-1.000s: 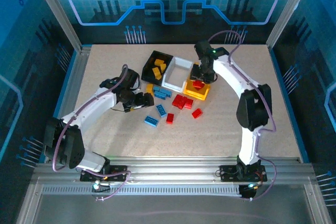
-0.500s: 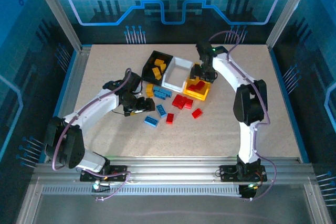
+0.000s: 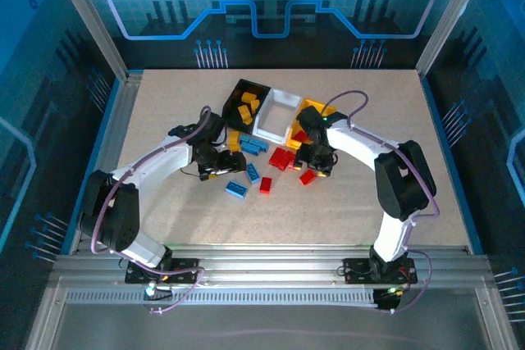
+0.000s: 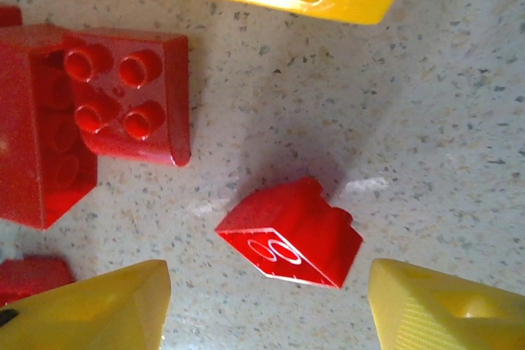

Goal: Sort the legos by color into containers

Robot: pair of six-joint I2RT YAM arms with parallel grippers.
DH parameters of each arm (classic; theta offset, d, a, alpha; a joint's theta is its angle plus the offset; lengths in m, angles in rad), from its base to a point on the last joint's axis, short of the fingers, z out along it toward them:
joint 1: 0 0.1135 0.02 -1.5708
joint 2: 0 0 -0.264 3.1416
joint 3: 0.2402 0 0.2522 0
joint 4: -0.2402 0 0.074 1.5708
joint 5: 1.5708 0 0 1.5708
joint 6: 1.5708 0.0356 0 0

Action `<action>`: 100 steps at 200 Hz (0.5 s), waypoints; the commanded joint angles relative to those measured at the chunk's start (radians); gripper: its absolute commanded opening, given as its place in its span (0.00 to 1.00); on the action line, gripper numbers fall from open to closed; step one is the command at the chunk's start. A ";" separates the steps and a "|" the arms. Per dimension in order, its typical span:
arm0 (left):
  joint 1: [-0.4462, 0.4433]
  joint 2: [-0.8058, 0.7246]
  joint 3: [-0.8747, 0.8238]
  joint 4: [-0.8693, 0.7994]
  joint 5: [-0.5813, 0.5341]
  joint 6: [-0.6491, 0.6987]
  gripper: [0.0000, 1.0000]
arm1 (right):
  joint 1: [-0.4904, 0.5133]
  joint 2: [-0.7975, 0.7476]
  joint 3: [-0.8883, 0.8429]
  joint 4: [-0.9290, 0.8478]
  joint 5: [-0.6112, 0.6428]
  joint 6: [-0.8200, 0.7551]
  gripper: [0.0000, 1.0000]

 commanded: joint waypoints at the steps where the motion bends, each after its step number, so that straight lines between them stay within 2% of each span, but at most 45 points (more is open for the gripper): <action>1: -0.004 0.002 0.032 -0.023 0.015 0.019 0.86 | 0.003 0.035 -0.009 0.067 0.010 0.081 0.66; 100: -0.003 0.023 0.064 -0.041 0.003 0.038 0.87 | -0.030 0.115 -0.013 0.097 -0.011 0.080 0.63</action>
